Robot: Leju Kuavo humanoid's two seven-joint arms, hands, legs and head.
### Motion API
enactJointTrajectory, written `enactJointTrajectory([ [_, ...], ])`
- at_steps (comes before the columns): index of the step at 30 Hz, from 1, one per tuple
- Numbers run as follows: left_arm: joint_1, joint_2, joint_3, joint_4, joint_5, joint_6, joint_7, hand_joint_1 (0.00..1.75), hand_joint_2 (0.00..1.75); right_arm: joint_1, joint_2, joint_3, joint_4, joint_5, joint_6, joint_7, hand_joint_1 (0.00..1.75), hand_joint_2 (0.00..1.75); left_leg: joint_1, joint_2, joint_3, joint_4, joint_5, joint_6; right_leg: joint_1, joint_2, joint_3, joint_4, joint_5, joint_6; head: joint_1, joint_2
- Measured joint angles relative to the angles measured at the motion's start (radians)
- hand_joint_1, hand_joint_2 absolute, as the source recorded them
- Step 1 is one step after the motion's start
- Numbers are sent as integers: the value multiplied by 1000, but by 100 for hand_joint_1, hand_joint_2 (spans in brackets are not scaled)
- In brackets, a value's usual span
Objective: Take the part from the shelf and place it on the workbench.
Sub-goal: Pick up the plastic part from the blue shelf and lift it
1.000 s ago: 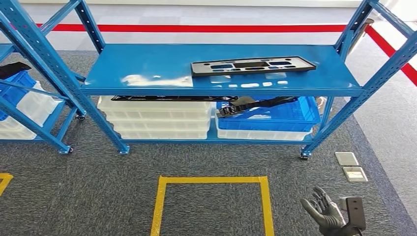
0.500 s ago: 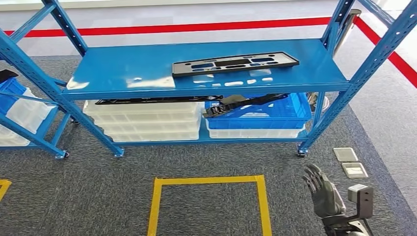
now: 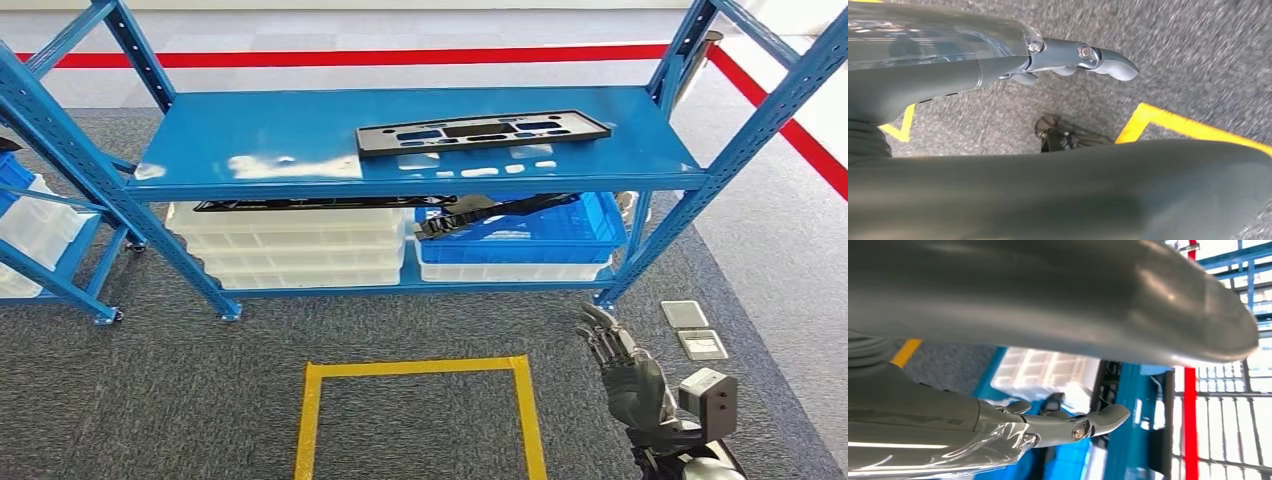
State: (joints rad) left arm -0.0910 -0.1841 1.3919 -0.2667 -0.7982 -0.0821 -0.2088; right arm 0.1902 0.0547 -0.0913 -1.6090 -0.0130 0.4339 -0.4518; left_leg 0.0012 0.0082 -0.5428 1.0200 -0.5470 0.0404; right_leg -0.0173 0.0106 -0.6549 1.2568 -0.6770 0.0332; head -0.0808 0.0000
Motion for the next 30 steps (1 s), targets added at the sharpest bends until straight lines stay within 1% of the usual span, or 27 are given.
enactJointTrajectory([
  [1,0,0,3,0,1,0,3,0,0,2,-7,10,-18,10,-10,-6,0,0,-1,2,0,0,0,0,0,0,-20,44,-11,2,0,0],
  [2,0,0,5,0,1,0,5,0,0,2,-15,19,-39,20,-20,-9,0,0,-1,3,1,1,-1,0,0,-1,-23,52,-1,3,0,0],
  [3,0,0,6,0,1,0,6,0,0,2,-22,28,-59,28,-28,-10,0,0,-1,5,2,1,-1,-1,0,-2,-6,18,27,4,0,0],
  [4,-1,-1,6,1,1,-2,6,0,0,0,-30,34,-79,34,-36,-10,0,0,-1,5,4,2,-3,-2,0,-5,26,-47,66,4,0,0],
  [5,-1,-1,7,1,1,-5,4,0,0,-2,-37,39,-97,38,-42,-9,0,0,-2,5,5,3,-5,-5,0,-8,59,-116,96,1,0,0],
  [6,-1,-1,7,1,1,-11,1,0,0,-4,-44,42,-115,40,-46,-9,0,0,-4,5,4,6,-6,-8,2,-11,84,-172,115,-3,0,0],
  [7,-1,-1,7,1,1,-16,-3,0,0,-6,-51,44,-131,43,-50,-10,0,0,-5,5,2,8,-7,-11,3,-12,98,-206,123,-8,0,0],
  [8,-1,-1,7,1,1,-22,-7,0,0,-7,-58,45,-146,44,-54,-10,0,0,-6,5,0,9,-7,-15,5,-12,100,-216,120,-14,0,0],
  [9,-1,-1,7,1,1,-26,-10,0,0,-8,-64,46,-161,45,-56,-11,0,0,-6,4,-1,10,-7,-18,7,-11,99,-219,122,-18,0,0],
  [10,-1,-1,8,1,2,-29,-12,0,0,-9,-68,47,-174,45,-57,-12,0,0,-5,4,0,10,-8,-21,5,-10,99,-221,124,-23,0,0],
  [11,-2,-1,8,1,3,-31,-14,0,0,-11,-72,47,-187,45,-57,-12,0,0,-4,4,-2,17,-16,-26,3,-10,100,-222,125,-29,0,0],
  [12,-2,-1,8,1,4,-34,-16,0,0,-14,-74,48,-198,46,-57,-12,0,0,-3,3,-11,39,-34,-32,0,-11,100,-224,127,-34,0,0],
  [13,-3,-2,8,2,6,-36,-18,0,0,-15,-76,50,-207,48,-57,-12,0,0,-1,2,-29,83,-62,-38,-3,-11,100,-226,128,-38,0,0],
  [15,-2,-2,8,2,9,-40,-21,0,0,-16,-76,54,-218,53,-59,-12,0,0,4,1,-88,214,-124,-48,-3,-12,99,-225,127,-42,0,0],
  [16,-1,-2,9,2,10,-41,-21,0,0,-16,-77,57,-220,56,-59,-12,0,0,6,1,-112,266,-139,-50,-3,-12,99,-225,127,-42,0,0],
  [17,0,-2,9,2,11,-41,-22,0,0,-16,-77,58,-221,58,-61,-12,0,0,8,1,-122,287,-136,-51,-3,-11,100,-225,127,-42,0,0],
  [18,0,-2,9,2,11,-42,-22,0,0,-16,-77,60,-221,59,-61,-12,0,0,9,0,-113,265,-113,-51,-3,-10,101,-225,127,-41,0,0],
  [19,0,-2,9,2,11,-42,-22,0,0,-16,-77,61,-222,60,-62,-12,0,0,9,0,-88,207,-76,-48,-3,-9,103,-225,126,-40,0,0],
  [20,-1,-2,9,2,11,-43,-23,0,0,-18,-77,63,-222,60,-63,-12,0,0,9,-1,-56,137,-41,-45,-3,-9,105,-225,125,-38,0,0],
  [21,-2,-2,9,2,11,-43,-24,0,0,-20,-77,64,-222,61,-63,-12,0,0,8,-2,-29,75,-15,-41,-2,-7,106,-224,123,-35,0,0],
  [22,-3,-2,9,2,11,-44,-26,0,0,-24,-77,65,-222,62,-63,-13,0,0,6,-3,-11,34,-3,-37,-1,-7,105,-223,123,-31,0,0],
  [23,-4,-2,9,3,12,-47,-28,0,0,-28,-78,66,-222,64,-63,-13,0,0,3,-4,-5,17,-4,-34,0,-7,104,-224,123,-26,0,0],
  [25,-5,-2,9,3,12,-52,-31,0,0,-38,-79,69,-222,71,-62,-15,0,0,1,-3,-5,9,-5,-26,-1,-6,102,-226,125,-13,0,0],
  [26,-6,-1,9,3,12,-54,-33,0,0,-43,-80,72,-222,75,-61,-16,0,0,2,-3,-4,6,-2,-20,-2,-7,102,-223,120,-8,0,0],
  [27,-7,-1,9,3,12,-55,-35,0,0,-49,-82,76,-222,78,-60,-18,0,0,3,-2,-3,2,1,-13,-3,-7,96,-208,106,-4,0,0],
  [28,-8,0,9,3,12,-56,-36,0,0,-54,-84,79,-222,81,-60,-19,0,0,5,0,-2,-2,4,-8,-3,-7,81,-171,81,-1,0,0],
  [30,-8,1,9,3,12,-58,-37,0,0,-61,-87,84,-222,83,-60,-21,0,0,4,1,-3,-2,4,-2,-3,-8,23,-43,17,2,0,0],
])
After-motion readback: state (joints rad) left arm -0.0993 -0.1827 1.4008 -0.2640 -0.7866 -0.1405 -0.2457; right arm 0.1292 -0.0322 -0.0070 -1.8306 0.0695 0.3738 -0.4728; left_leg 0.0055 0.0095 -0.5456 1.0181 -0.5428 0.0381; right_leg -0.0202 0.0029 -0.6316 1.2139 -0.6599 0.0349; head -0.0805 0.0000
